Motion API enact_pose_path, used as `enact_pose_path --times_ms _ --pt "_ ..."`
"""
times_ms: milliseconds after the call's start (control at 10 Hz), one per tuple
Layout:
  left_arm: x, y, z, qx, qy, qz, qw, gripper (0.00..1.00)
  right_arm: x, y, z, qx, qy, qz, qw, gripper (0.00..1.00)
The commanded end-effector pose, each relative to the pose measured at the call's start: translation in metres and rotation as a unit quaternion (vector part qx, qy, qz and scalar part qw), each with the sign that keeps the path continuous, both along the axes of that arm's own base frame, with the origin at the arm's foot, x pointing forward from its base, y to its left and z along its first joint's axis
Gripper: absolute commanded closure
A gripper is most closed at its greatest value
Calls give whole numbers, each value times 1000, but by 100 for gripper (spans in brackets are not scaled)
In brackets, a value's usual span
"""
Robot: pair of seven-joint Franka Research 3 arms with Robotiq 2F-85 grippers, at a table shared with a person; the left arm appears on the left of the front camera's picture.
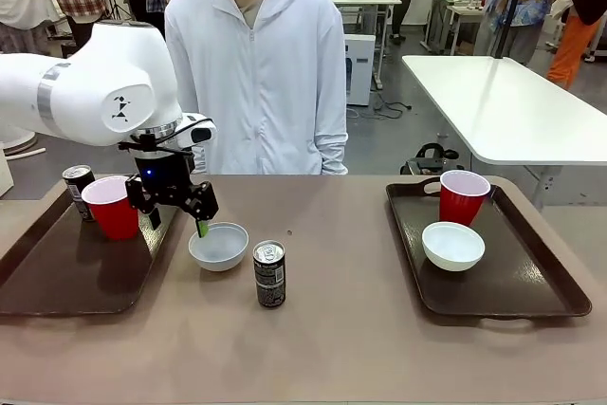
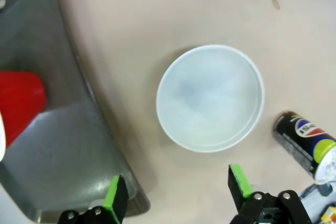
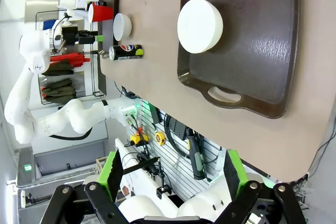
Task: Prepare tableware on both trays.
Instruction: Pick up a Picnic Bowl from the table and place it on a Handle tray.
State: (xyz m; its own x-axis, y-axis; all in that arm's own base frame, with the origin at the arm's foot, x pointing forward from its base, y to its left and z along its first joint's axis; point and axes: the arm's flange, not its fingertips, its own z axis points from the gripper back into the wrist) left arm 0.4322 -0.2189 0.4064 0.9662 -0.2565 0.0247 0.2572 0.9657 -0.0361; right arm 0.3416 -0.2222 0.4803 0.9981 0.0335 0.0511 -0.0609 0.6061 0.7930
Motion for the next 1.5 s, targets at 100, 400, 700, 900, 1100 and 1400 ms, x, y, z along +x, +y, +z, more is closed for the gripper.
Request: enact_pose_path --times_ms 100,400,700,900,1100,1400 --pt "-4 1 0 11 1 10 1000 0 -3 2 -2 7 -9 1 1000 0" --pt "20 1 -38 21 -10 35 999 0 -3 2 -2 7 -9 1 1000 0" --pt "31 -10 -56 5 -21 19 1000 0 -3 2 -2 7 -9 1 1000 0" --pt "37 -9 -66 16 -22 26 999 54 -3 2 -2 7 -9 1 1000 0" --pt "40 -6 -70 19 -14 37 999 100 -3 2 -2 7 -9 1 1000 0" --pt "39 -6 -68 8 -1 32 999 89 -3 2 -2 7 -9 1 1000 0"
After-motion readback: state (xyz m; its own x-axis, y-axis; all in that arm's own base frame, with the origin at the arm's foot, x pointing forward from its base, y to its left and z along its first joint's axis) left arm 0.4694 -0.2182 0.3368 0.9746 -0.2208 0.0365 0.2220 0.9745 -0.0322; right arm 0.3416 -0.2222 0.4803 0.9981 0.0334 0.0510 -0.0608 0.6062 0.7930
